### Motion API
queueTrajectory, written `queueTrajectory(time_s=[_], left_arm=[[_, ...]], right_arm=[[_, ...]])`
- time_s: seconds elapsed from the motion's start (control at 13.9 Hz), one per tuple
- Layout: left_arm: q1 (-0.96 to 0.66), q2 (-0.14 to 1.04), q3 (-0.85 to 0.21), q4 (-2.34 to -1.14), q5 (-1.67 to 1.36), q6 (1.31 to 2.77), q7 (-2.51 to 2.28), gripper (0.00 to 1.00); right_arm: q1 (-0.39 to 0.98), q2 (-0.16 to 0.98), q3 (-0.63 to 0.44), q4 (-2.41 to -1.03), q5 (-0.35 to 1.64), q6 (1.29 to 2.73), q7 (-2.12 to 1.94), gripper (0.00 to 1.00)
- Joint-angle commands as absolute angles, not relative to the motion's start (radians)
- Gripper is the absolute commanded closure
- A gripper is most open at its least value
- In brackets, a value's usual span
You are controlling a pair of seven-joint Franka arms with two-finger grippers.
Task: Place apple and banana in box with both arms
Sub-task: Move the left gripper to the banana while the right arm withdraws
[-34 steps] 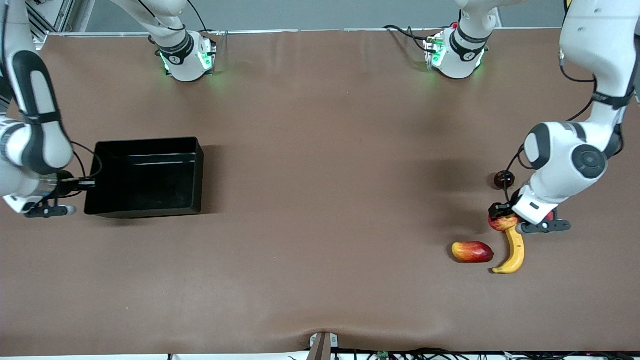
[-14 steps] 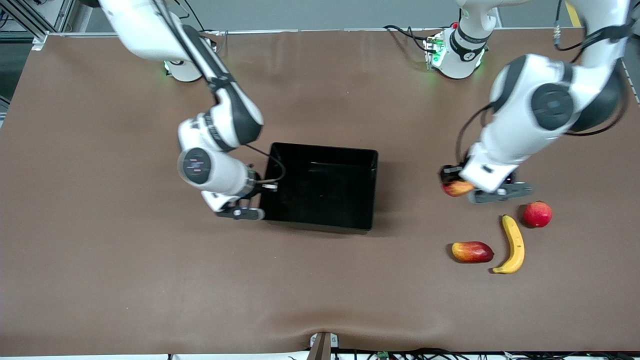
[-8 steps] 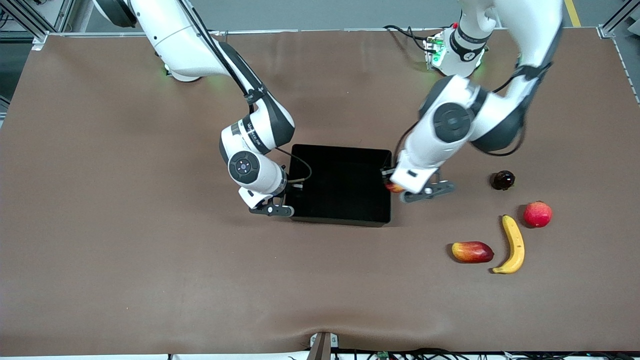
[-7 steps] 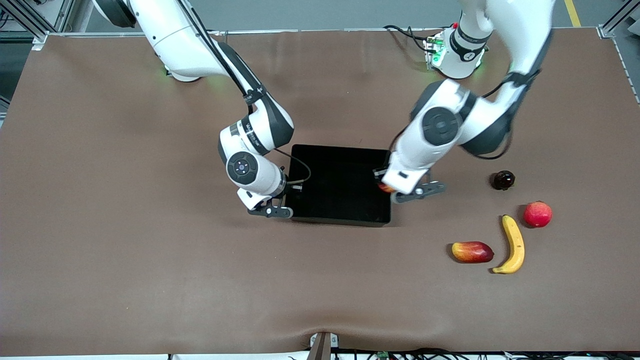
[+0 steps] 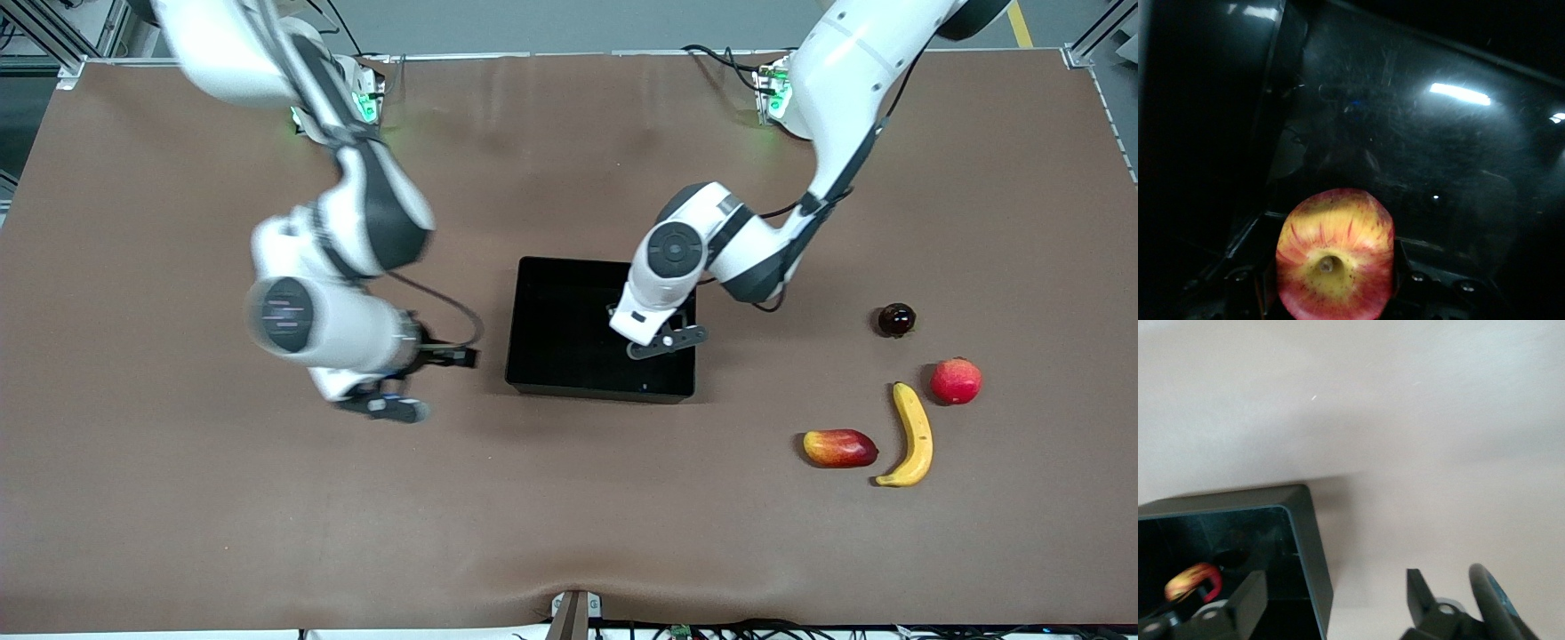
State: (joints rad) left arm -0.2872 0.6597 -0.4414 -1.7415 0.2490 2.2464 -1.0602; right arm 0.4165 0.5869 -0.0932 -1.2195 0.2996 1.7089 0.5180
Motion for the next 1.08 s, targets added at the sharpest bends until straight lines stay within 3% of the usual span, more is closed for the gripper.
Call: queueTrajectory(time_s=[0.0, 0.07, 0.14, 0.58, 1.01], left_arm=[[-0.302, 0.693, -0.437, -1.723, 0.296, 2.256, -1.089, 0.45], [-0.304, 0.693, -0.437, -1.724, 0.301, 2.256, -1.089, 0.11], [-0.302, 0.686, -0.437, -1.718, 0.301, 2.249, -1.086, 0.0], [-0.185, 0.526, -0.436, -1.6, 0.318, 2.094, -1.022, 0.0], [0.113, 0.529, -0.436, -1.574, 0.316, 2.083, -0.599, 0.0]], right_arm=[[0.347, 0.604, -0.09, -1.096, 0.301, 1.594, 0.514, 0.0], [0.318, 0.603, -0.095, -1.083, 0.284, 1.551, 0.514, 0.0], [0.289, 0.574, -0.098, -1.083, 0.27, 1.533, 0.499, 0.0], [0.16, 0.373, -0.095, -1.208, 0.137, 1.457, 0.376, 0.0], [0.046, 0.118, -0.095, -1.473, 0.084, 1.556, 0.165, 0.0]])
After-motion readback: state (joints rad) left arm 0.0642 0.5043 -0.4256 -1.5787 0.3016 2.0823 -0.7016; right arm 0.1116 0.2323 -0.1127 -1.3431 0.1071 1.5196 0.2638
